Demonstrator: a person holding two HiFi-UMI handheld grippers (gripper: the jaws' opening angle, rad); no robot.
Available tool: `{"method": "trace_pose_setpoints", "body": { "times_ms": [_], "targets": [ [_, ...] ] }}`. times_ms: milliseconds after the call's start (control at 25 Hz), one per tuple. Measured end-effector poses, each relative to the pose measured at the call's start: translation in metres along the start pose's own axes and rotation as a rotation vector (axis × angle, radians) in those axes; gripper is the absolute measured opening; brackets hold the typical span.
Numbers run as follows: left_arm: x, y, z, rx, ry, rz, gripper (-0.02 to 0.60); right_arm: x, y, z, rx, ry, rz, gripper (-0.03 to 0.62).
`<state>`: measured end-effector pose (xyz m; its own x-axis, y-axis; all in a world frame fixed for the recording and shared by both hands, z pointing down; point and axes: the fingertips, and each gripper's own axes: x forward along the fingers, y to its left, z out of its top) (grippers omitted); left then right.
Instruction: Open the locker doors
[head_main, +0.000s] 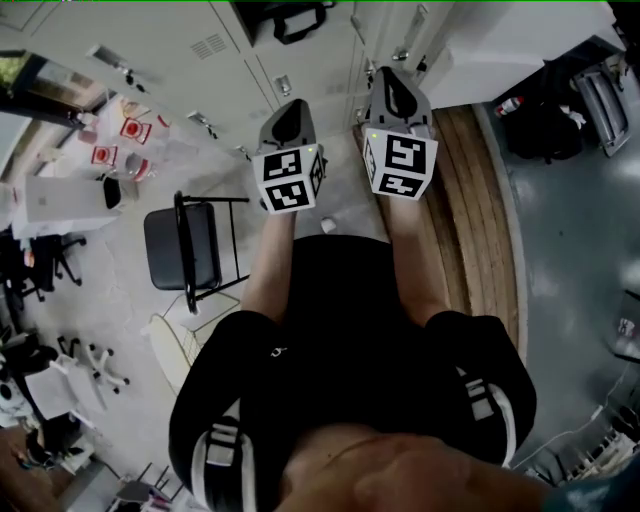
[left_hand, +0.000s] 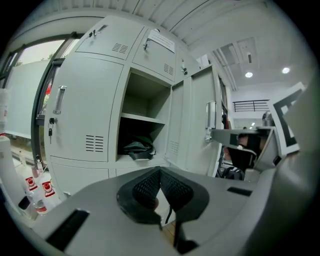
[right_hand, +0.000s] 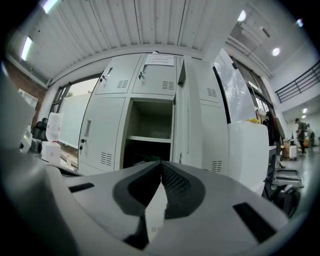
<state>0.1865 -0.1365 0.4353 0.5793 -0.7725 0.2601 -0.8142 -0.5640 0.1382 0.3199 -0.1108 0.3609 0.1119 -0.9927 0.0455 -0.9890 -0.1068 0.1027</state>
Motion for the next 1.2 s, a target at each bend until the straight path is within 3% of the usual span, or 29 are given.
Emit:
{"method": "trace_pose_setpoints", "body": {
  "times_ms": [440, 960, 1200],
  "targets": [
    [-0.032, 0.069, -0.001, -0.032, -0.009, 0.177, 0.005, 0.033, 0.069, -0.002, 0.032, 0.011, 0.171, 0.018],
    [-0.083, 0.185, -0.019, -0.137, -0.017, 0.422, 0.005, 0.072, 0.2, -0.008, 0.037, 0.043, 0.427, 0.018],
    [-0.104, 0.231, -0.013, -0.179, -0.054, 0.491, 0.005, 0.085, 0.252, 0.002, 0.023, 0.036, 0.497, 0.018]
  ]
}}
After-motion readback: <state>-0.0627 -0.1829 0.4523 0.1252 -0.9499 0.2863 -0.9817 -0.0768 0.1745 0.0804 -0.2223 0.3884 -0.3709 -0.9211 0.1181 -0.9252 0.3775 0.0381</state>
